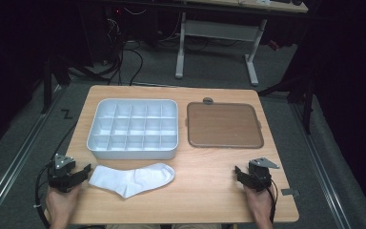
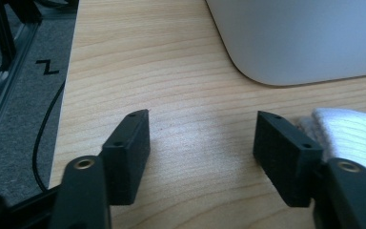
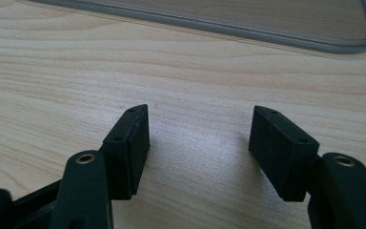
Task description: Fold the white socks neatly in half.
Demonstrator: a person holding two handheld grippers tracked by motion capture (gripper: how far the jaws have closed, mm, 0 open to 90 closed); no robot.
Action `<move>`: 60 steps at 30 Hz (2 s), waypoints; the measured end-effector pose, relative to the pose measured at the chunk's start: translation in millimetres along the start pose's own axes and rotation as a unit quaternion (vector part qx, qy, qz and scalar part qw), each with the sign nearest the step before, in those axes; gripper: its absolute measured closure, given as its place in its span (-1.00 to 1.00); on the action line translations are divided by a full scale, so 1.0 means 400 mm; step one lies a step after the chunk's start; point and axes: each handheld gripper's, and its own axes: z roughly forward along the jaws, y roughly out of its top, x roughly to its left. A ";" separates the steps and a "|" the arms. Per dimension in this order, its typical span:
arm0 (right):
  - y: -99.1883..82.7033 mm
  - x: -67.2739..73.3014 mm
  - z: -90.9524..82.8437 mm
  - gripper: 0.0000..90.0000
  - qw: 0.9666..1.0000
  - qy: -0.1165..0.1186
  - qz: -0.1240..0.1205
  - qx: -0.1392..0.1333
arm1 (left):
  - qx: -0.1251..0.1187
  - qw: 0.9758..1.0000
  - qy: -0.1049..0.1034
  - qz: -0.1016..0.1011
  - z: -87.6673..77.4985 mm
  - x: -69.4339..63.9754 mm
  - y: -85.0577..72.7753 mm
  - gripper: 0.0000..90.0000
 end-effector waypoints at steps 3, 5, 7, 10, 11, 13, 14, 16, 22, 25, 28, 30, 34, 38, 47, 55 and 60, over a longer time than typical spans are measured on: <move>-0.001 0.002 -0.001 -0.09 1.000 -0.003 0.004 0.000 | 0.002 1.000 -0.002 -0.007 0.000 0.001 0.002 -0.29; -0.001 0.004 -0.002 -0.05 1.000 -0.008 0.006 -0.001 | 0.002 1.000 -0.001 -0.017 0.000 0.003 0.004 -0.36; -0.002 0.005 -0.003 0.00 1.000 -0.009 0.007 -0.002 | 0.000 0.999 -0.005 -0.036 -0.004 0.009 0.010 -0.37; -0.001 0.005 -0.007 0.08 1.000 -0.003 0.014 0.001 | 0.002 0.999 -0.006 -0.034 -0.007 0.013 0.011 -0.36; -0.001 0.005 -0.007 0.09 1.000 0.000 0.015 0.000 | 0.003 0.999 -0.007 -0.034 -0.008 0.013 0.011 -0.36; 0.000 0.009 -0.013 0.13 1.000 0.005 0.013 -0.004 | 0.004 0.999 -0.013 -0.046 -0.011 0.016 0.016 -0.36; 0.002 0.014 -0.016 0.14 1.000 0.006 0.010 -0.008 | 0.003 0.999 -0.015 -0.051 -0.013 0.018 0.018 -0.36; 0.005 0.020 -0.021 0.21 1.000 0.011 0.004 -0.013 | -0.004 0.997 -0.026 -0.067 -0.021 0.020 0.026 -0.36; 0.016 0.054 -0.038 0.34 0.998 0.052 0.001 -0.031 | -0.015 0.993 -0.063 -0.099 -0.058 0.013 0.057 -0.36; 0.023 0.076 -0.037 0.38 0.997 0.062 -0.009 -0.034 | -0.009 0.993 -0.072 -0.094 -0.073 0.004 0.058 -0.35; 0.034 0.112 -0.039 0.39 0.996 0.075 -0.027 -0.036 | 0.000 0.993 -0.082 -0.090 -0.084 -0.005 0.055 -0.34; 0.040 0.130 -0.040 0.39 0.995 0.085 -0.035 -0.037 | 0.011 0.992 -0.090 -0.089 -0.089 -0.017 0.047 -0.33; 0.050 0.174 -0.039 0.40 0.992 0.106 -0.057 -0.036 | 0.028 0.992 -0.096 -0.080 -0.094 -0.032 0.032 -0.30; 0.063 0.214 -0.032 0.41 0.988 0.129 -0.074 -0.033 | 0.038 0.991 -0.099 -0.079 -0.094 -0.042 0.023 -0.27; 0.083 0.309 -0.012 0.41 0.977 0.180 -0.107 -0.028 | 0.050 0.991 -0.098 -0.078 -0.081 -0.066 -0.003 -0.26; 0.096 0.408 0.012 0.37 0.966 0.213 -0.147 -0.024 | 0.053 0.993 -0.085 -0.069 -0.079 -0.074 -0.010 -0.19; 0.110 0.449 0.037 0.33 0.961 0.228 -0.154 -0.021 | 0.058 0.993 -0.080 -0.067 -0.075 -0.076 -0.017 -0.11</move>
